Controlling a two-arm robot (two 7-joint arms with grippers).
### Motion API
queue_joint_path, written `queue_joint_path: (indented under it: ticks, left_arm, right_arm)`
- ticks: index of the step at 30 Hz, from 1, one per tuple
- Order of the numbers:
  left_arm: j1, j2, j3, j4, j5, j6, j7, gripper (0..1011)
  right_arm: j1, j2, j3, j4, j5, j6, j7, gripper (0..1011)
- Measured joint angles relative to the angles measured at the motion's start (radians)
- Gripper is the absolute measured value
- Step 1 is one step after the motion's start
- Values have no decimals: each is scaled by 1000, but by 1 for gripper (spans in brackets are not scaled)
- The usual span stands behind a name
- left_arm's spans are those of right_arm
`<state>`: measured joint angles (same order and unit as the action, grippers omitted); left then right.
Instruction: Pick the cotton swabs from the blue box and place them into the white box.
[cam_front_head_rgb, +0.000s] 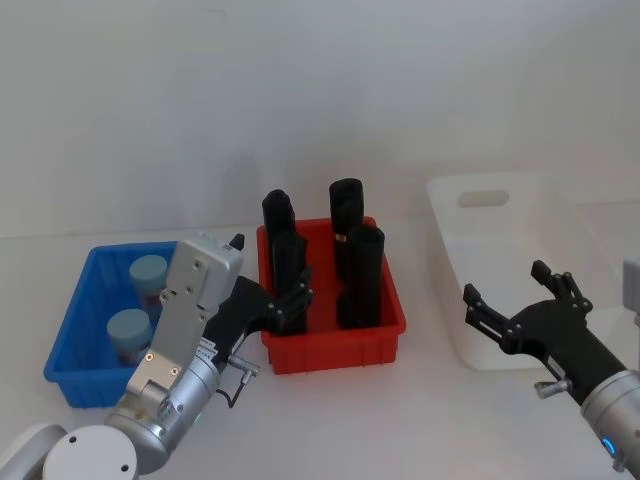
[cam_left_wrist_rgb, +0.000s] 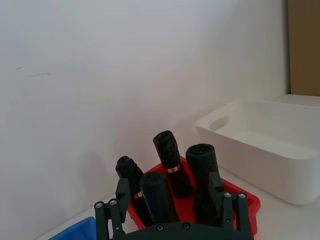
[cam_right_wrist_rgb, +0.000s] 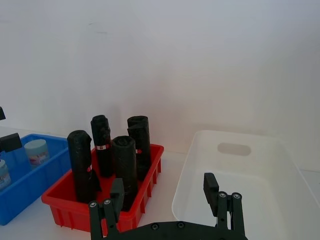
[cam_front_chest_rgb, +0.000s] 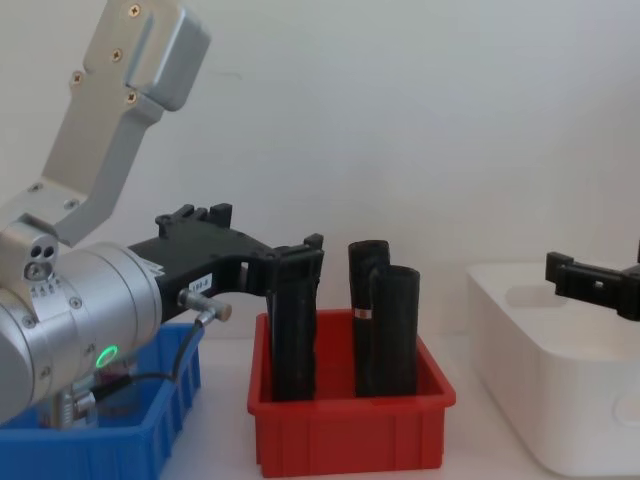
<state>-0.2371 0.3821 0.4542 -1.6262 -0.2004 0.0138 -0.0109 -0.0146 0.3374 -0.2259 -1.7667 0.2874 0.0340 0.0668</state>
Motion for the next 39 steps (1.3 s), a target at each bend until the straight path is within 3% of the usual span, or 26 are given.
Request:
queue_joint_path:
  ticks: [39]
  left_arm:
    - [0, 0, 0, 0, 0, 0, 0, 1000]
  right_arm:
    - [0, 0, 0, 0, 0, 0, 0, 1001]
